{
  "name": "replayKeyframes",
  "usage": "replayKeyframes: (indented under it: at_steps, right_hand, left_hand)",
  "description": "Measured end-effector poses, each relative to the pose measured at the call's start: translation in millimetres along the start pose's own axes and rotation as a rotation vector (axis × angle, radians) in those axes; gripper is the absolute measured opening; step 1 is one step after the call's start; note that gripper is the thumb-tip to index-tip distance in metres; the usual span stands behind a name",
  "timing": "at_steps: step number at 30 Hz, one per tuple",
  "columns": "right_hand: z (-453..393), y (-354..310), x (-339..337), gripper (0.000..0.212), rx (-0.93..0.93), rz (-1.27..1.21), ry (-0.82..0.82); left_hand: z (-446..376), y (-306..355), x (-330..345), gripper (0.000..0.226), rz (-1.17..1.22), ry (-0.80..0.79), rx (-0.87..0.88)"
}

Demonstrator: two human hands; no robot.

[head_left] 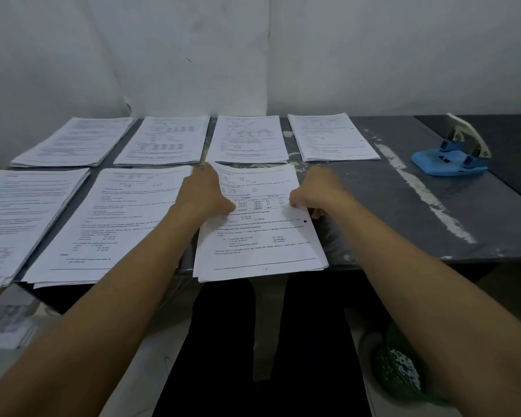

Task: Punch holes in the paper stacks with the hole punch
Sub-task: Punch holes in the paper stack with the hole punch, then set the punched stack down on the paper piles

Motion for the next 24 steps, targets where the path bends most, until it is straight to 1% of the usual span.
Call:
replayKeyframes:
  at_steps: [2,4,11,14,15,18,21,22,24]
  right_hand:
    - [-2,-1,-1,0.014,0.004,0.024,-0.012]
    - [-5,-3,-2,0.014,-0.001,0.033,-0.003]
    - [-28,-16,-9,0.014,-0.05,0.022,0.158]
    - [-46,-26,-13,0.024,-0.072,-0.021,0.252]
    - [-52,-29,-14,0.025,-0.074,-0.052,0.26]
    - [-75,-41,-12,0.027,-0.096,-0.091,0.262]
    - [-97,-53,-9,0.03,-0.11,-0.091,0.257]
    - [-104,-57,-7,0.026,-0.112,-0.088,0.249]
    - [-122,-63,-4,0.006,-0.116,-0.092,0.211]
  left_hand:
    - [-3,0,-1,0.092,-0.035,-0.008,0.002]
    - [-6,1,-2,0.084,-0.06,-0.002,0.009]
    - [-40,-4,-12,0.046,-0.008,0.067,0.071]
    - [-65,-6,-17,0.023,0.026,0.1,0.086]
    - [-75,-7,-18,0.017,0.035,0.098,0.083]
    - [-105,-7,-14,0.02,0.042,0.073,0.089]
    - [-134,-7,-7,0.016,0.041,0.053,0.088]
    - [-145,-7,-5,0.015,0.037,0.044,0.082]
    - [-163,-7,-3,0.019,0.02,0.022,0.06]
Point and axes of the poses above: each hand's wrist, its own z-axis away from the middle knuckle, its own x-axis out of the palm, y = z × x, the point moved 5 cm from there along -z, towards the middle knuckle, and after that the axes turned 5 degrees about x, right-handed, at the moved point
